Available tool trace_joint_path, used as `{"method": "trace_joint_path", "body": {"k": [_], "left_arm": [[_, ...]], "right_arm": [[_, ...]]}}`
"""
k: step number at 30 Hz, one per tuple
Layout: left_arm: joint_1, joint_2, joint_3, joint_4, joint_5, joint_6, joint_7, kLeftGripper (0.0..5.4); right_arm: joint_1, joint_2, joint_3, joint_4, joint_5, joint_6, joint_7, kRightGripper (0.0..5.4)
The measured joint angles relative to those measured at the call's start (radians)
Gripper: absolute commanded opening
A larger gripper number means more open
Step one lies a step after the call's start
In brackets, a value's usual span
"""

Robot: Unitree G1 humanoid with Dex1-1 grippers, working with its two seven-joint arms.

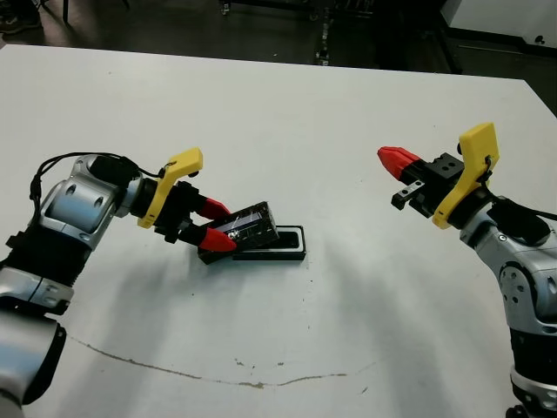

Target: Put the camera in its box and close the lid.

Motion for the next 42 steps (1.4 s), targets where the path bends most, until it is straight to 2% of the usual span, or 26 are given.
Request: {"method": "trace_joint_path", "body": {"k": [12,17,21,23,27,42], "left_arm": [[-0.011,-0.011,-0.016,0.003,0.003,0.002,0.006,3.16],[-0.012,-0.016,-0.023,0.003,0.010,-0.032,0.007,3.16],[-0.027,-0.029,-0.047,0.007,0.036,-0.069,0.010,3.16],[-0.031,-0.057,-0.078,0.018,0.071,-0.100,0.028,3.16],[-0.056,-0.084,-0.101,0.045,0.089,-0.141,0.028,3.16],[-0.071,-0.126,-0.101,0.080,0.091,-0.140,0.029,3.16]], "right_arm": [[0.000,-0.001,0.000,0.001,0.000,0.000,0.001,0.00],[0.000,-0.001,-0.001,-0.001,0.001,0.006,-0.002,0.00],[0.002,-0.001,-0.002,-0.005,0.001,0.014,-0.006,0.00],[0.002,-0.001,-0.002,-0.006,0.002,0.014,-0.006,0.00],[0.003,-0.001,-0.008,-0.006,0.003,0.014,-0.006,0.00],[0.003,-0.001,-0.015,-0.003,0.013,0.014,-0.002,0.00]]}}
